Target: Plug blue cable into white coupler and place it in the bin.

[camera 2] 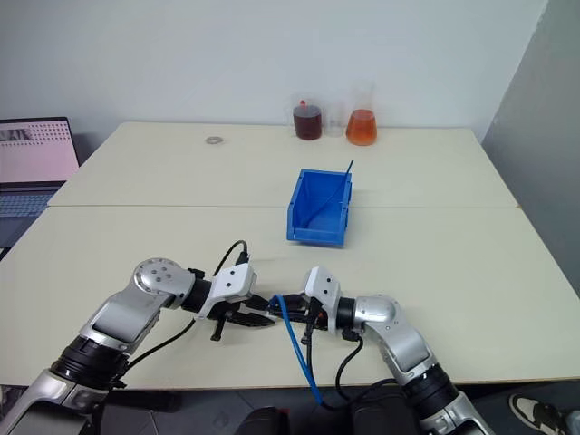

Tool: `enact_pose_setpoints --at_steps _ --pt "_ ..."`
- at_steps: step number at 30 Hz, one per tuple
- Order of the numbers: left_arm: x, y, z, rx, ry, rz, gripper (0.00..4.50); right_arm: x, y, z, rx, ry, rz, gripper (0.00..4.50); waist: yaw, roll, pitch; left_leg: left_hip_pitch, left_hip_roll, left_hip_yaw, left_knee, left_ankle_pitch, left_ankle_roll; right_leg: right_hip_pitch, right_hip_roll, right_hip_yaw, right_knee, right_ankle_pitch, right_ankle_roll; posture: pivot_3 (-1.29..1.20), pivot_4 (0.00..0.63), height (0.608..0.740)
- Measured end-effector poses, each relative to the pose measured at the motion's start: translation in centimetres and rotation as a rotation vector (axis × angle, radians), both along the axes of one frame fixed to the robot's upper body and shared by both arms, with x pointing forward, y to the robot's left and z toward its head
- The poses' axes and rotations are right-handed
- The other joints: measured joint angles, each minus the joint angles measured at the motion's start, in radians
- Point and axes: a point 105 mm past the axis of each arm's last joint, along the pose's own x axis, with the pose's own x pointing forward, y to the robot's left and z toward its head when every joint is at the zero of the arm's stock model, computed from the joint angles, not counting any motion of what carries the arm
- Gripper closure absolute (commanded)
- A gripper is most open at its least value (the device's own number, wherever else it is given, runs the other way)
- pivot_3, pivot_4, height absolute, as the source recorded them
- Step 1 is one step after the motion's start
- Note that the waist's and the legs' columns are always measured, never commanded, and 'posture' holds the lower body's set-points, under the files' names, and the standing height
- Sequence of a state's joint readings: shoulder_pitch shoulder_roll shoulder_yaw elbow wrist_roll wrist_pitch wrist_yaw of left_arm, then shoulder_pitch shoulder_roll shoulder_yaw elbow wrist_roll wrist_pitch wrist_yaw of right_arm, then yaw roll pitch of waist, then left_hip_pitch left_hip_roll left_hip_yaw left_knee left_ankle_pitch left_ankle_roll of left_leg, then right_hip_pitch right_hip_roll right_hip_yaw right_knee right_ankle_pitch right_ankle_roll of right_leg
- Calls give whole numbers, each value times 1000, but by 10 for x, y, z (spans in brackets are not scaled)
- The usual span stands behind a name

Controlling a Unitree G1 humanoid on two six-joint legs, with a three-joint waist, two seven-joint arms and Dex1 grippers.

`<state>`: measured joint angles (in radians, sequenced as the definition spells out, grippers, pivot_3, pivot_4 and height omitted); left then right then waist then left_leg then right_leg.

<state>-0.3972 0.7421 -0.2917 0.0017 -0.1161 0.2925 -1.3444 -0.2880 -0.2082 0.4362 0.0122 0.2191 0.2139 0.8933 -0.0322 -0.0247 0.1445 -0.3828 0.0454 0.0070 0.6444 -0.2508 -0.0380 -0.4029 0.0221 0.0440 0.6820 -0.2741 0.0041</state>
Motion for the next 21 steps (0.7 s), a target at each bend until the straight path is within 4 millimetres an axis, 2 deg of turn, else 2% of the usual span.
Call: enact_pose_setpoints --at_steps 9,21 --pt "-3 3 -1 -8 -35 -23 3708 -1 1 1 6 6 3 4388 -1 0 1 0 1 0 -1 0 0 -1 0 0 0 0 -1 0 150 740" --pt "-5 3 2 -9 -65 -61 3708 -1 0 14 34 31 -32 4390 0 -1 7 -3 1 -1 -1 0 0 -2 0 -1 -1 -1 -1 0 150 740"
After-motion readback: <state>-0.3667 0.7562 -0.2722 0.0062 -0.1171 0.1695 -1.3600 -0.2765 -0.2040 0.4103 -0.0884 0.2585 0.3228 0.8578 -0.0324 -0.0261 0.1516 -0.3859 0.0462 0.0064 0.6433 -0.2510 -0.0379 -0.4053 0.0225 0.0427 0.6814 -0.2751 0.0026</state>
